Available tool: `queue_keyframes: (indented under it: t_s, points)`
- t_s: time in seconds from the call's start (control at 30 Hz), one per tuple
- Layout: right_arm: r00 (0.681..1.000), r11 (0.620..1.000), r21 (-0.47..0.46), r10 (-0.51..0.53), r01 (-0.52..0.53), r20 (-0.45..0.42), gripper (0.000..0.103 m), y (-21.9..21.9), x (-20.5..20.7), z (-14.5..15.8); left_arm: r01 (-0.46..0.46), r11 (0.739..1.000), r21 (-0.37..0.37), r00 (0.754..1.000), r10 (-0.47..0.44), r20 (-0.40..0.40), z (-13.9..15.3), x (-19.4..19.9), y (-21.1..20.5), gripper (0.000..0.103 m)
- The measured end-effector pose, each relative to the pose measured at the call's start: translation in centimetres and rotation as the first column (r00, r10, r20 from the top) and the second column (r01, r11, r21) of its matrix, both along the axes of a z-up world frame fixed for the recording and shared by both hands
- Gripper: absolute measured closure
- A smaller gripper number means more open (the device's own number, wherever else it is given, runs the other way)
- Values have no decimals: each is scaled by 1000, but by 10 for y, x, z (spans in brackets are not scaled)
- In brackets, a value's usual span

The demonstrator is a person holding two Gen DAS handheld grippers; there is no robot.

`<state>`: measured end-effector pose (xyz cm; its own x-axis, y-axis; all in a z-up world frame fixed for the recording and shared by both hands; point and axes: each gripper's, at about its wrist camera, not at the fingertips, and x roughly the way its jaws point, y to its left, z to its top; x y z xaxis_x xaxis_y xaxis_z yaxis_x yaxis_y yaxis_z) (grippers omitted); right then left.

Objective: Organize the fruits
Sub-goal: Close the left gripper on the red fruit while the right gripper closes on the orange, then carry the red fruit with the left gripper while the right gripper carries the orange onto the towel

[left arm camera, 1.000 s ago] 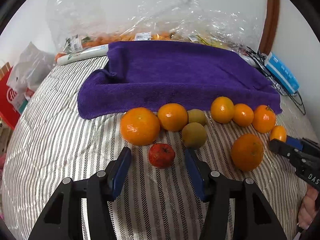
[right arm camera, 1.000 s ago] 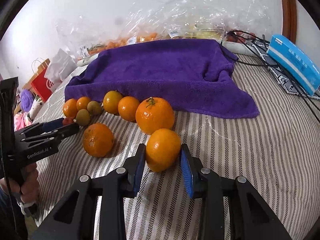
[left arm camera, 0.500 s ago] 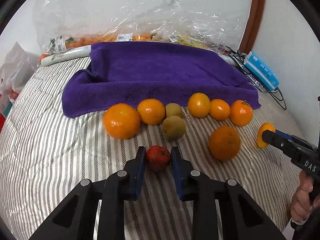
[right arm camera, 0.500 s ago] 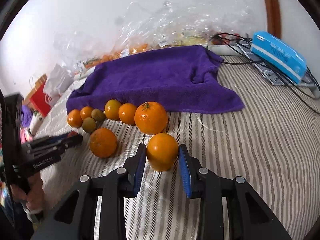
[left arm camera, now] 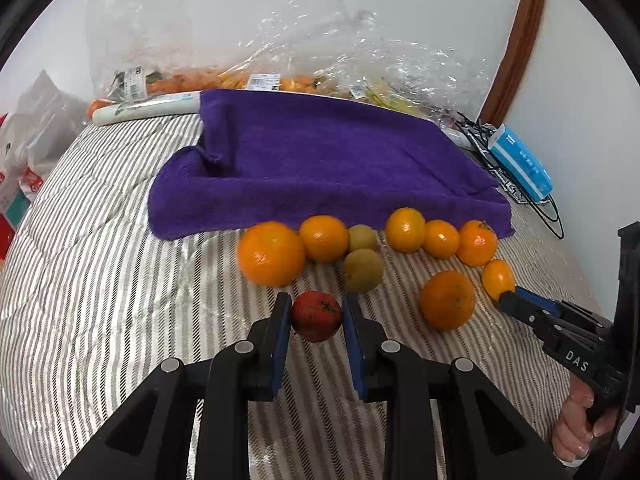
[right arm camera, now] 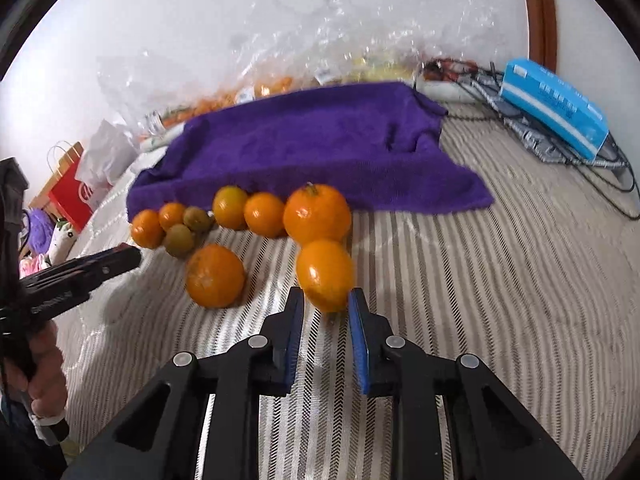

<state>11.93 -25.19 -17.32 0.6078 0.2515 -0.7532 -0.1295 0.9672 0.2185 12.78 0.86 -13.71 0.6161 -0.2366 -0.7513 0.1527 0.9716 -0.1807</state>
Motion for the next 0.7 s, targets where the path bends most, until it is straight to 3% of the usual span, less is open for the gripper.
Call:
queue_keyframes:
  t_s: [0.17, 0.43, 0.57, 0.7]
  points:
    - [1000, 999, 42, -22, 22, 0, 67, -6, 8, -4, -7, 1000, -12, 1000, 7, 10, 3, -7, 4, 78]
    - [1000, 999, 31, 16, -16, 5, 70, 4, 21, -1, -3, 1000, -2, 999, 3, 34, 12, -7, -1, 78]
    - [998, 999, 37, 31, -34, 57, 70, 2, 13, 19, 4, 1000, -28, 999, -3, 33, 21, -2, -2, 78]
    - [993, 999, 44, 26, -32, 116, 70, -5, 15, 46, 0, 1000, -6, 998, 1, 60, 34, 9, -6, 78]
